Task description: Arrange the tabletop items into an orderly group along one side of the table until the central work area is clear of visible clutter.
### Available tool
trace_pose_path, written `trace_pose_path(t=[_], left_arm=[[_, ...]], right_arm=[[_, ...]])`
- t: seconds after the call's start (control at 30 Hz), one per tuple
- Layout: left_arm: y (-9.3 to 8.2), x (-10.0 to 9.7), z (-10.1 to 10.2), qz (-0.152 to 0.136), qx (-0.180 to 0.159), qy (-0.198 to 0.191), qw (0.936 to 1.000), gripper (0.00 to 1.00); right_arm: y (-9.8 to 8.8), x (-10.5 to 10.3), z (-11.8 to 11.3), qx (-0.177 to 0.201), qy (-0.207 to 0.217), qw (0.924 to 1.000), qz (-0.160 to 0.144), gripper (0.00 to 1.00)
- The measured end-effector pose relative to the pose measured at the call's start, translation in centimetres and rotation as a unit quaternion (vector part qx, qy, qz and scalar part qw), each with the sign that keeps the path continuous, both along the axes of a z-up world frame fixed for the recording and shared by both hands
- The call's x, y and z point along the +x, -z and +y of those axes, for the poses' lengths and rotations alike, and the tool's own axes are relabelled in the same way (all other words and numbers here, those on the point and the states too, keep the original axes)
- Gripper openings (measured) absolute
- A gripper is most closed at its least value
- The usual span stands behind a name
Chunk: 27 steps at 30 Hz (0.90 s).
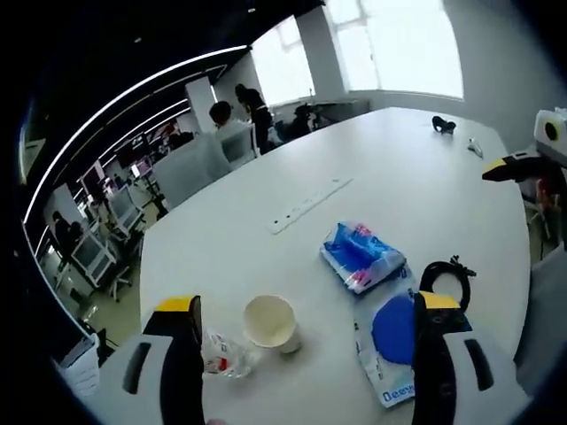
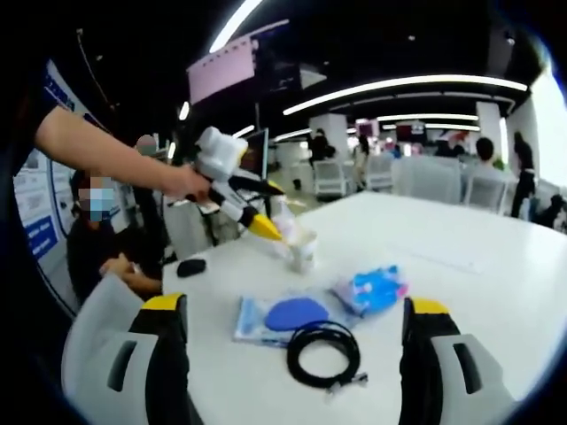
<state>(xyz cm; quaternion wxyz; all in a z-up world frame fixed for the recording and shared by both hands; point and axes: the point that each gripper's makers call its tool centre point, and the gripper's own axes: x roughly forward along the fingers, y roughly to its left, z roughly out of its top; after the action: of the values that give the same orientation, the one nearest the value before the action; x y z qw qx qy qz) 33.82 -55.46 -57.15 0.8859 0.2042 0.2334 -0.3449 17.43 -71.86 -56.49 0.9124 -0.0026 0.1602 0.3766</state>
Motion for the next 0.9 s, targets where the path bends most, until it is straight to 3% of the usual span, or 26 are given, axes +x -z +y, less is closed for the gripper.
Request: trace_pose_path(t=[0.9], left_arm=[[-4.3, -2.4, -2.1, -0.039, -0.034, 0.001, 0.9987, 0.99]], right_arm=[[-3.5, 1.4, -0.7, -0.004, -0.018, 0.9986, -0.050, 0.99]])
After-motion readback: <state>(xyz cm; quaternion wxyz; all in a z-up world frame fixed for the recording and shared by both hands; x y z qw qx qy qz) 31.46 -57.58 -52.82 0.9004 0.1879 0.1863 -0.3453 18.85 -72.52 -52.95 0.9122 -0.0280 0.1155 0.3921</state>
